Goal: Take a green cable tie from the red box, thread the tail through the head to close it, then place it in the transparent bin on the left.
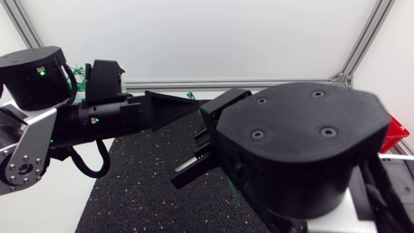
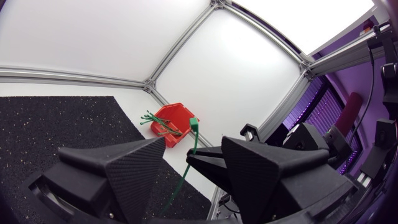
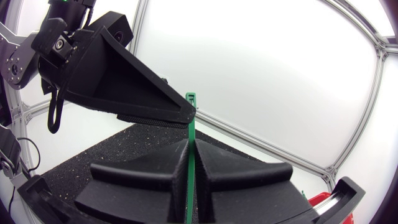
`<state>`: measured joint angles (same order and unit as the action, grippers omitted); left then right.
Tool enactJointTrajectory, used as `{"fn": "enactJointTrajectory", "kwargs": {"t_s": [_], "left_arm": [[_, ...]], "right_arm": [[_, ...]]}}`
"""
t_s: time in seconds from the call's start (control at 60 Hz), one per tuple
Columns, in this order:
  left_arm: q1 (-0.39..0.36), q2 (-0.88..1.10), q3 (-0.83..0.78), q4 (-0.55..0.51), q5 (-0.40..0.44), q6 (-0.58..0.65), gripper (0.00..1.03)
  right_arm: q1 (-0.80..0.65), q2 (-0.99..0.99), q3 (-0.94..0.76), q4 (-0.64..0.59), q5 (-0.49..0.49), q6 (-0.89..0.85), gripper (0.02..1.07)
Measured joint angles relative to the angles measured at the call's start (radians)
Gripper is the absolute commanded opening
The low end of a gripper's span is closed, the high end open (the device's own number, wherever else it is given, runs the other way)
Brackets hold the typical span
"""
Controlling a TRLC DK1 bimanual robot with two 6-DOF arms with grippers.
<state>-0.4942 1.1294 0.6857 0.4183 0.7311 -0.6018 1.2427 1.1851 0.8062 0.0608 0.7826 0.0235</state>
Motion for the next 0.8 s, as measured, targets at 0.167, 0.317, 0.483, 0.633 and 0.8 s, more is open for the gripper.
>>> {"fn": "enactJointTrajectory", "kwargs": {"t_s": [0.167, 0.317, 0.483, 0.633, 0.8], "left_arm": [[0.0, 0.015, 0.002, 0.006, -0.014, 0.0, 0.47], [0.0, 0.024, 0.006, 0.01, -0.022, 0.0, 0.34], [-0.002, 0.026, 0.008, 0.018, -0.035, 0.0, 0.28], [-0.007, 0.033, 0.011, 0.025, -0.038, 0.0, 0.24], [-0.018, 0.035, 0.011, 0.026, -0.046, 0.0, 0.24]], "right_arm": [[0.0, 0.0, 0.0, 0.0, 0.0, 0.0, 0.07], [0.0, 0.0, 0.0, 0.0, 0.0, 0.0, 0.07], [0.0, 0.0, 0.0, 0.0, 0.0, 0.003, 0.07], [0.0, 0.0, 0.0, 0.0, 0.0, 0.003, 0.07], [0.0, 0.0, -0.001, 0.0, 0.0, 0.003, 0.07]]}}
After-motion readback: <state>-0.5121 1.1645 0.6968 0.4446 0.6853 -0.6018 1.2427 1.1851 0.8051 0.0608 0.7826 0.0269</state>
